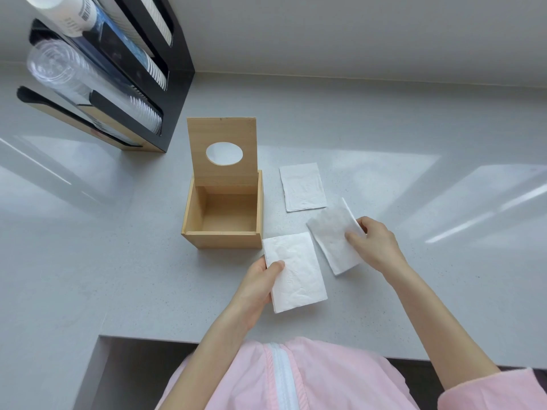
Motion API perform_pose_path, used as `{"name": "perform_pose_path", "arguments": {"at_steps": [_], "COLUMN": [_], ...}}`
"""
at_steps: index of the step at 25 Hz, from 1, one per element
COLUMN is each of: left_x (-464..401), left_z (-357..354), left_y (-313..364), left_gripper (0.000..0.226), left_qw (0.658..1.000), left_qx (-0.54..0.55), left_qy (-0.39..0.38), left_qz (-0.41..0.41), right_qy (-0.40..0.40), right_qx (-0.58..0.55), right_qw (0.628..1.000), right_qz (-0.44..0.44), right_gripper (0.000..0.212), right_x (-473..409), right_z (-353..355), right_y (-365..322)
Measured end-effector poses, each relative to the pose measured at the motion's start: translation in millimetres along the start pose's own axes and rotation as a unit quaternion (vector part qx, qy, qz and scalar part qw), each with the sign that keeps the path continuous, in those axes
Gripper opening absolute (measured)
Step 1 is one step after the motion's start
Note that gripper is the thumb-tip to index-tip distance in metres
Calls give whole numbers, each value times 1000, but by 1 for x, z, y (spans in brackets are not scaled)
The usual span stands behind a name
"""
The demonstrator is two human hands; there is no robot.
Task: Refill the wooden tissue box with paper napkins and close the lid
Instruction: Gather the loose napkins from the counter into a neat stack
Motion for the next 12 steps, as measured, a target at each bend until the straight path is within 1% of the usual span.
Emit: {"name": "perform_pose_path", "arguments": {"at_steps": [2, 3, 4, 5, 6, 7, 8, 9, 10, 12], "left_x": [-1, -1, -1, -1, -2, -2, -2, -2, -2, -2], "left_z": [0, 1, 1, 1, 1, 1, 0, -1, -3, -6], "left_y": [0, 0, 0, 0, -1, -2, -2, -2, -1, 2], "left_gripper": [21, 20, 20, 21, 21, 23, 25, 27, 28, 26], "left_qw": [1000, 1000, 1000, 1000, 1000, 1000, 999, 999, 999, 999], "left_qx": [16, 20, 22, 22, 23, 26, 29, 31, 31, 30], "left_qy": [-4, -5, -8, -10, -12, -14, -18, -25, -32, -39], "left_qz": [3, 2, 1, 0, 2, 6, 10, 13, 11, 0], "right_qy": [11, 13, 7, -16, -62, -118, -163, -194, -204, -188], "right_qx": [-60, -97, -144, -215, -307, -397, -452, -458, -419, -304], "right_qw": [998, 994, 988, 974, 946, 907, 875, 866, 884, 934], "right_qz": [28, 42, 55, 69, 79, 79, 65, 47, 28, -11], "right_gripper": [9, 9, 11, 13, 14, 15, 17, 18, 17, 18], "right_x": [11, 17, 23, 29, 35, 40, 44, 48, 51, 55], "right_z": [10, 15, 20, 23, 24, 21, 15, 6, -6, -27], "right_y": [-12, -19, -27, -35, -43, -48, -50, -48, -42, -26]}}
Point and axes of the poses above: each hand's wrist, its own x-axis away from the middle knuckle, its own z-axis out of the back of the hand, y = z × x, the point moved 5 cm from there along -x, towards the middle knuckle, and after that the axes turned 2 degrees about y, right-handed, at the moved point
